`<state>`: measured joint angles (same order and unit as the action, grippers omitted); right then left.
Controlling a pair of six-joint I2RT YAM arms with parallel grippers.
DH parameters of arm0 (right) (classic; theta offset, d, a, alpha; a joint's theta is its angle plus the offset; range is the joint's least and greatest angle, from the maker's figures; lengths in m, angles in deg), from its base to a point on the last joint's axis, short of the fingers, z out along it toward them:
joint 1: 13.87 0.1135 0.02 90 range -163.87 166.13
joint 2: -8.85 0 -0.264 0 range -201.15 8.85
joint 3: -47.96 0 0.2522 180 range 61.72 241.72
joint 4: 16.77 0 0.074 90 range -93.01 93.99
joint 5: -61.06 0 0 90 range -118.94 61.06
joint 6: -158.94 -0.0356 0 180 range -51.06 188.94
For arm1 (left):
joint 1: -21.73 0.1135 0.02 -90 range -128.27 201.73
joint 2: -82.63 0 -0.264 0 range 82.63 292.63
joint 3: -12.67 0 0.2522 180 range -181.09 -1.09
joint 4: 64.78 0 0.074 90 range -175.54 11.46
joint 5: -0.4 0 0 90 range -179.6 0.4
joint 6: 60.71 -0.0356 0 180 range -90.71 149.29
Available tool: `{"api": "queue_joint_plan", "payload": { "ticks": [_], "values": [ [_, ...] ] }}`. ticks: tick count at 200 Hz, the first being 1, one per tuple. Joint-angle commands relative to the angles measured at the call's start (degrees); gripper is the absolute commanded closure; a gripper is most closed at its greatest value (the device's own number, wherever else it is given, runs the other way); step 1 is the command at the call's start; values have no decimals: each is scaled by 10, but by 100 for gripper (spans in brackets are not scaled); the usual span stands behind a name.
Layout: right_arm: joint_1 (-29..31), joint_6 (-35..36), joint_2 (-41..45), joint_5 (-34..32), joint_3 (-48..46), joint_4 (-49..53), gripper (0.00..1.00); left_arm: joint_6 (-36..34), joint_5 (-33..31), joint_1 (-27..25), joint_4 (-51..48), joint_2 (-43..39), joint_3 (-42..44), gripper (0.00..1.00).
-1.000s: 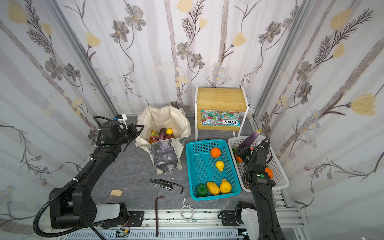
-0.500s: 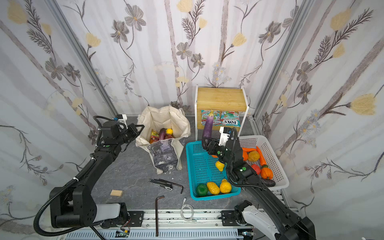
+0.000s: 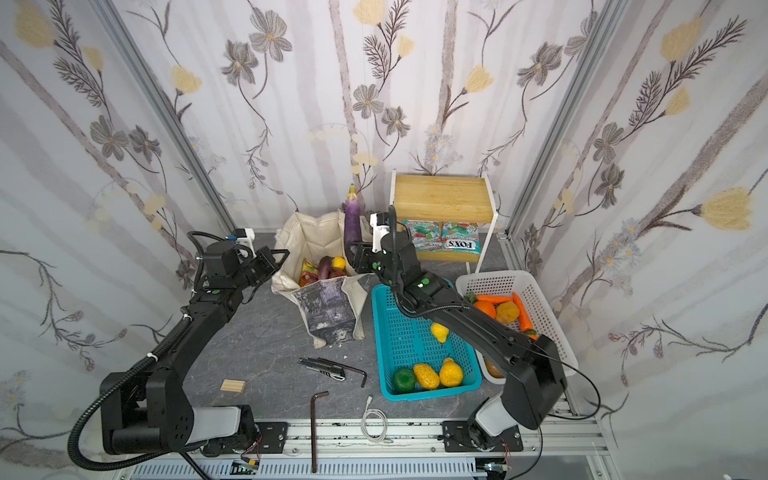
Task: Place the food into the grocery bag and tie it
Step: 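Lift the eggplant and carry it with the right gripper over the tote bag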
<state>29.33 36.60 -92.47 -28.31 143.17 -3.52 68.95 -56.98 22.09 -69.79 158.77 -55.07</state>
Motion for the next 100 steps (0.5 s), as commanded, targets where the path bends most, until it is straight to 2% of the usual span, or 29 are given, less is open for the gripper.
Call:
{"api": "queue_joint_plan", "payload": {
  "ticks": [1, 31, 100],
  "values": [
    [18, 47, -80, -21, 93, 121, 55, 10, 11, 0, 34, -3, -2, 100],
    [27, 61, -181, -17, 165, 205, 52, 8, 3, -1, 36, -11, 0, 100],
    [27, 49, -249, 3, 157, 207, 45, 14, 9, -1, 38, -9, 0, 100]
  ]
}}
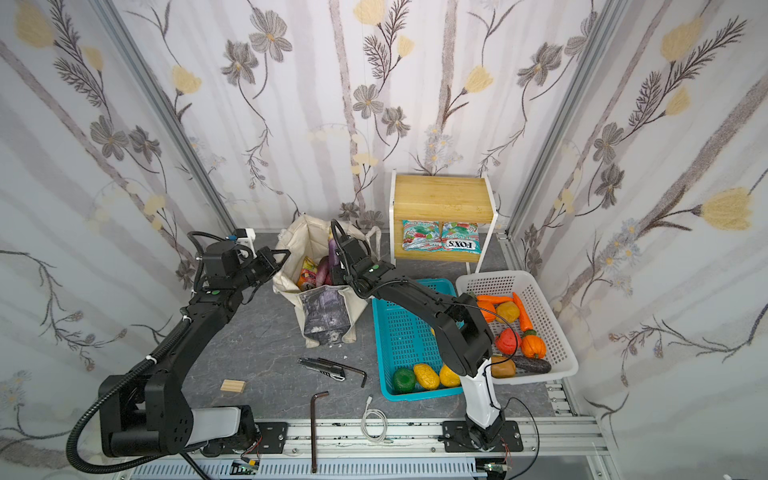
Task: Place the food into the grocery bag and tie it
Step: 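Lift the eggplant and carry it with the right gripper over the tote bag, then lower the eggplant into the tote bag and open the right gripper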
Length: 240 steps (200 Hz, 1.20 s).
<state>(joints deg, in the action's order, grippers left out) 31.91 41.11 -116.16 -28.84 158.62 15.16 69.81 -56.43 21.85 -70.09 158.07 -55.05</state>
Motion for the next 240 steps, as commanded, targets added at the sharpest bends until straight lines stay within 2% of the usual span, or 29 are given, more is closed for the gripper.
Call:
{"api": "queue_joint_plan", "payload": {
  "ticks": [1, 14, 27, 42, 59, 88, 156, 206, 225, 240],
  "values": [
    [1, 4, -12, 9, 2, 20, 45, 5, 3, 1, 41, -2, -1, 100],
    [1, 4, -12, 13, 3, 20, 40, 6, 4, 1, 41, -1, 0, 100],
    [1, 3, -8, 15, 4, 21, 26, 7, 4, 1, 42, -1, 0, 100],
    [1, 3, -2, 17, 4, 24, 17, 8, 4, 1, 43, -2, 1, 100],
    [1, 2, 7, 18, 7, 31, 1, 8, 4, 1, 43, -2, 1, 100],
    [1, -4, 33, 6, 26, 53, 0, 8, 2, 1, 44, -4, 2, 100],
    [1, -34, 160, -146, 26, 85, 0, 8, 0, 1, 45, -2, 3, 100],
    [-6, -27, 247, -211, -20, 85, 0, 1, -11, 1, 45, -2, 4, 100],
    [-24, -36, 267, -219, -48, 83, 0, -4, -14, 1, 44, -6, 6, 100],
    [-47, -59, 274, -193, -73, 76, 0, -3, -15, 1, 44, -6, 6, 100]
  ]
}}
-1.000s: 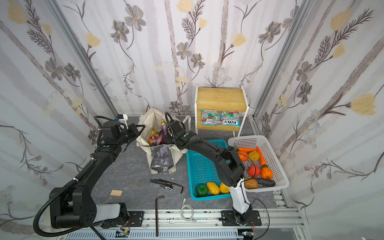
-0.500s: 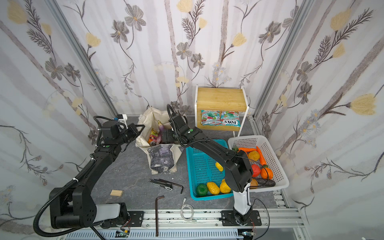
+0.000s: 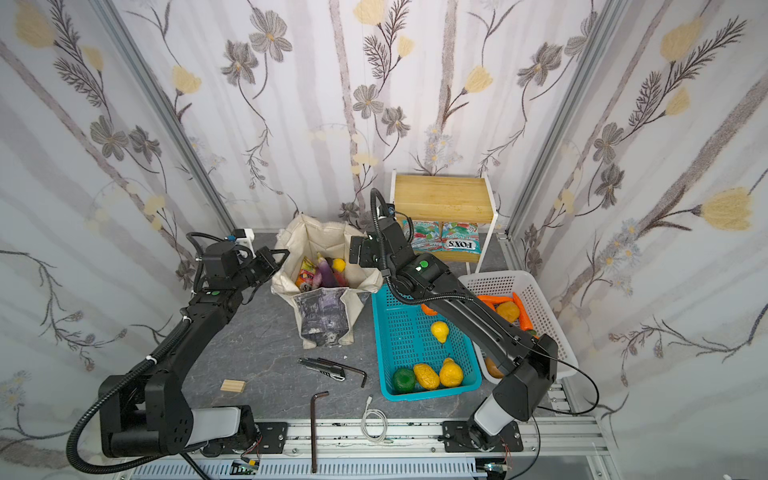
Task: Place the food into the grocery bag and tie it
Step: 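Lower the eggplant into the tote bag and open the right gripper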
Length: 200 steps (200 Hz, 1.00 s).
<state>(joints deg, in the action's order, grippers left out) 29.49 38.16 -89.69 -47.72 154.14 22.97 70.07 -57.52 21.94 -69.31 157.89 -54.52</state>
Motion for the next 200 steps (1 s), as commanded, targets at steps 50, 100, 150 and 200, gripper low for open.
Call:
{"api": "queue_joint_plan", "payload": {
  "ticks": [50, 100, 150, 200],
  "values": [
    [-69, -95, 15, 136, -162, -116, 0, -1, 4, 1, 37, 2, -1, 100],
    [-80, -157, -8, 322, -260, -325, 23, -1, 4, 0, 36, 3, -1, 100],
    [-37, -127, -69, 317, -129, -275, 100, -2, 8, -1, 36, 12, -10, 100],
    [-12, -103, -159, 322, 71, -212, 100, 44, 45, -25, 36, 35, -77, 100]
  ]
}}
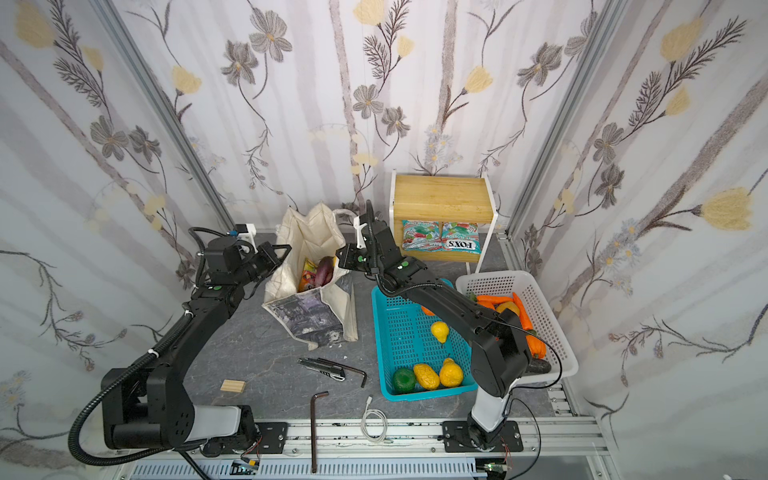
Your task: Place the food into the grocery bag and tie it
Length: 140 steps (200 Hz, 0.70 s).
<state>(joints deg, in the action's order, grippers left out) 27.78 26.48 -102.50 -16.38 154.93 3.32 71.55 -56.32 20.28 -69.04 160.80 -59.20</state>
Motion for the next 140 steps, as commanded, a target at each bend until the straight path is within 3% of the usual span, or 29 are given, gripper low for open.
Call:
{"api": "queue_joint_plan", "payload": {
  "ticks": [1, 52, 86, 115, 140],
  "values": [
    [5, 13, -33, 9, 65, -15, 100, 30, 32, -9, 33, 6, -32, 100],
    [13, 3, -99, 6, 182, 10, 100, 60, 35, -26, 34, 24, -86, 100],
    [-18, 28, -37, -47, 92, 15, 100, 59, 36, 6, 34, 14, -63, 100],
    [-49, 26, 7, -54, -7, -19, 100, 49, 22, 36, 33, 2, -37, 100],
    [-54, 21, -2, -48, -29, -26, 100, 71, 34, 42, 49, 23, -29, 100]
  ]
}}
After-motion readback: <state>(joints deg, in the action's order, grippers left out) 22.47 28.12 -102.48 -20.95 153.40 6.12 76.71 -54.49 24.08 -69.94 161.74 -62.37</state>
